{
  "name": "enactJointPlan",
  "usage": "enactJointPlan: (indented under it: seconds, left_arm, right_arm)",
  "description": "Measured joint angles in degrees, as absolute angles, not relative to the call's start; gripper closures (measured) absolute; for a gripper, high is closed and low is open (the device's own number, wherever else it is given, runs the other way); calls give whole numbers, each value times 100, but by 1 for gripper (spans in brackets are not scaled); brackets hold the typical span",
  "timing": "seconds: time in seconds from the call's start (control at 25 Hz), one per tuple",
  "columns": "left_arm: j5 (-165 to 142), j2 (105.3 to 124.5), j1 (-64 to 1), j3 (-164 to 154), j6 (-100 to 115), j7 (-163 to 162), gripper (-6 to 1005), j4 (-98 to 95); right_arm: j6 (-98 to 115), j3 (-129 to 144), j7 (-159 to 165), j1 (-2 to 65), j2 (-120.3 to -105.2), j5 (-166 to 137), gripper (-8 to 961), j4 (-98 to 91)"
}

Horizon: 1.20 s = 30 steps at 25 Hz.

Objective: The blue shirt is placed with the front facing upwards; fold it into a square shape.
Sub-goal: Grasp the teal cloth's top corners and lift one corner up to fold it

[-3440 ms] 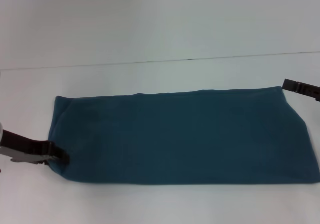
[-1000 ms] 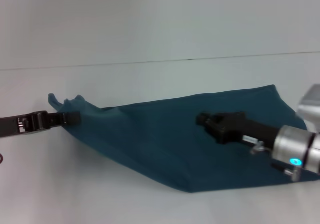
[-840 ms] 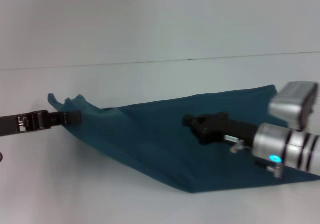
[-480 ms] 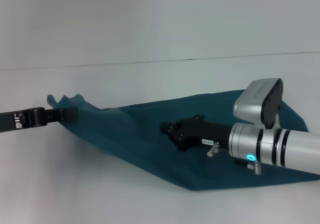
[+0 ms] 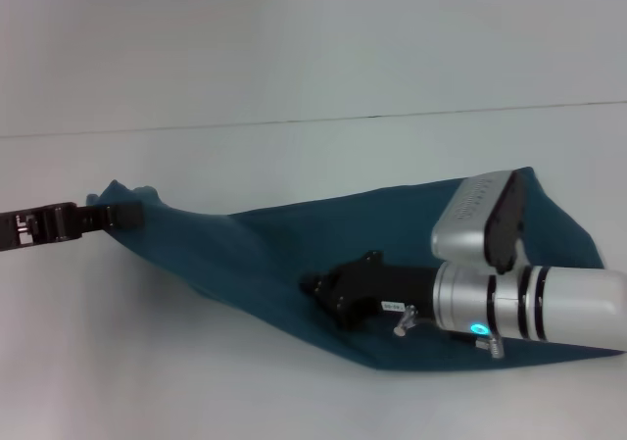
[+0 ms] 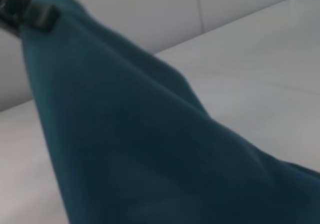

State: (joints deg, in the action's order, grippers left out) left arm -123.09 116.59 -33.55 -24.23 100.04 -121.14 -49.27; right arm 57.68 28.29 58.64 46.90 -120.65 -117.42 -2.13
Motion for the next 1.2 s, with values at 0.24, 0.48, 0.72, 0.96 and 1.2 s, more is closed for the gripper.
enactJointPlan:
  seconds: [0.24,0.48,0.72,0.96,1.2]
  left_arm:
    - [-12244,11639,-3403,-2424,10127,-12049,979,-4930]
    - [-12117,11614,-3459,-2425,10198,-11913,980,-4914]
    - [-11955,11598,-3512,-2432,10250,-11841,980,-4891]
    - [-11835,11592,-3571,-2486,10310,-11837,980,-4886]
    - [-11753,11630,-3662,-2499,10407,-11719,979,-4800]
  right_arm:
    - [5515,2977,5850,4944,-12085,-11742,954,27]
    - [5276,2982,5703,5211,-12098,-11741,954,298]
    - [5103,2950,5596,5491,-12121,-11739,954,493]
    - [5000,2950,5570,5724,-12137,-11740,954,644]
    - [4958,2939,5582,5834,-12145,-11741,954,698]
